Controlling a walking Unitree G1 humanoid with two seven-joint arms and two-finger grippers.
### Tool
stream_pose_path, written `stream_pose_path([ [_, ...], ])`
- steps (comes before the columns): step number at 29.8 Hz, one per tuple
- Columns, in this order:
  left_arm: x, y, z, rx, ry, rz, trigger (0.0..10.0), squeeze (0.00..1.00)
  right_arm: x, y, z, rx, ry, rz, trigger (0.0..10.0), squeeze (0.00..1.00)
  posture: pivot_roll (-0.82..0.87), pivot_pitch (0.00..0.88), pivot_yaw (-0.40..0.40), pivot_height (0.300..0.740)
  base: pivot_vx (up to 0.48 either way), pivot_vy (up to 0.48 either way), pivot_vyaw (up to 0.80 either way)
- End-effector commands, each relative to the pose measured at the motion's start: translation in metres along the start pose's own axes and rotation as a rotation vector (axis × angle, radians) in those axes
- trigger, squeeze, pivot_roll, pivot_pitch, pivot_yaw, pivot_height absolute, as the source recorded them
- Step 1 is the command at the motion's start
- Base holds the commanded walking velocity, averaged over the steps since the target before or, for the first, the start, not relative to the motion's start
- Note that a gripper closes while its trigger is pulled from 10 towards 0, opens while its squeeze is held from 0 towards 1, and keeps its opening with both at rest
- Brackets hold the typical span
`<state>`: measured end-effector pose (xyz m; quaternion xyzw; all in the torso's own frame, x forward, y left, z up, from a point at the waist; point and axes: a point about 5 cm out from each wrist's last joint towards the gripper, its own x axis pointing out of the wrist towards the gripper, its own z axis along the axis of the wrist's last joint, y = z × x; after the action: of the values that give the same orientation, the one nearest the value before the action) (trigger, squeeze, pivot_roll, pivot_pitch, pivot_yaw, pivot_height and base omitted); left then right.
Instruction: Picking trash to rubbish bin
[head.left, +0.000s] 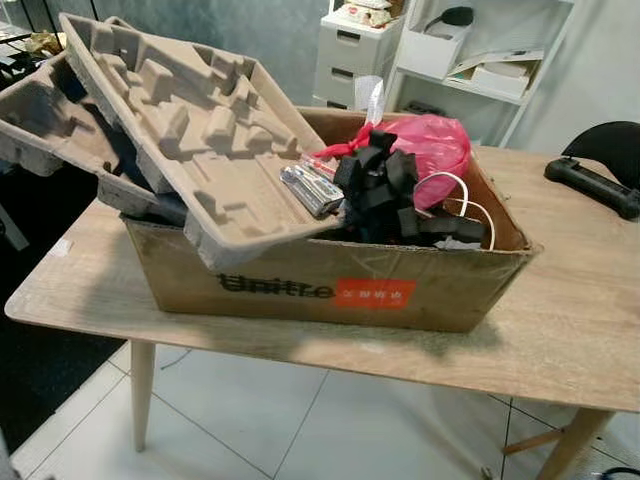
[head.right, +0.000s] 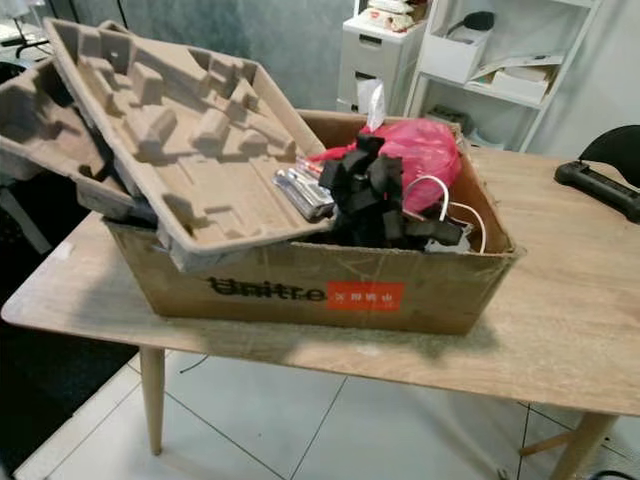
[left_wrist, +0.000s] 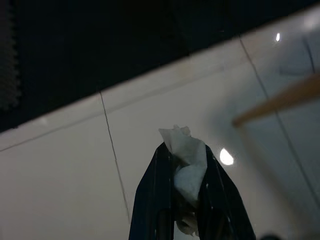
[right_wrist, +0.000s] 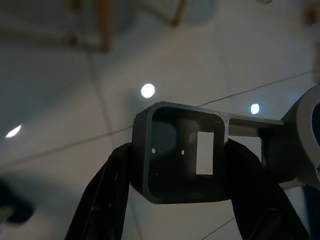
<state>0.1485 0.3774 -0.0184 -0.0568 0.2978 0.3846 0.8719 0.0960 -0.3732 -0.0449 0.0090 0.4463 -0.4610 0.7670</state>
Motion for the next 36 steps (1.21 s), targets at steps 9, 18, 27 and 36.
stream_pose_path([
  [9, 0.006, 0.044, 0.068, -0.108, -0.219, 0.169, 10.0, 0.0, 0.002, -0.077, 0.083, 0.145, -0.24, -0.316, 10.0, 0.0, 0.08, 0.059, -0.041, 0.74, 0.0, 0.0, 0.0],
  [18, 0.0, 0.065, 0.124, -0.177, -0.43, 0.267, 10.0, 0.0, -0.023, -0.108, 0.172, 0.219, -0.54, -0.432, 10.0, 0.0, 0.07, 0.029, -0.037, 0.74, 0.0, 0.0, 0.0],
  [27, -0.028, 0.063, 0.228, -0.294, -0.854, 0.191, 10.0, 0.0, -0.089, -0.106, 0.285, 0.433, -1.025, -0.266, 10.0, 0.0, 0.08, 0.03, -0.043, 0.74, 0.0, 0.0, 0.0],
  [36, -0.062, 0.058, 0.288, -0.424, -1.149, 0.052, 10.0, 0.0, -0.168, -0.081, 0.352, 0.558, -1.455, 0.159, 10.0, 0.0, 0.08, 0.037, -0.049, 0.74, 0.0, 0.0, 0.0],
])
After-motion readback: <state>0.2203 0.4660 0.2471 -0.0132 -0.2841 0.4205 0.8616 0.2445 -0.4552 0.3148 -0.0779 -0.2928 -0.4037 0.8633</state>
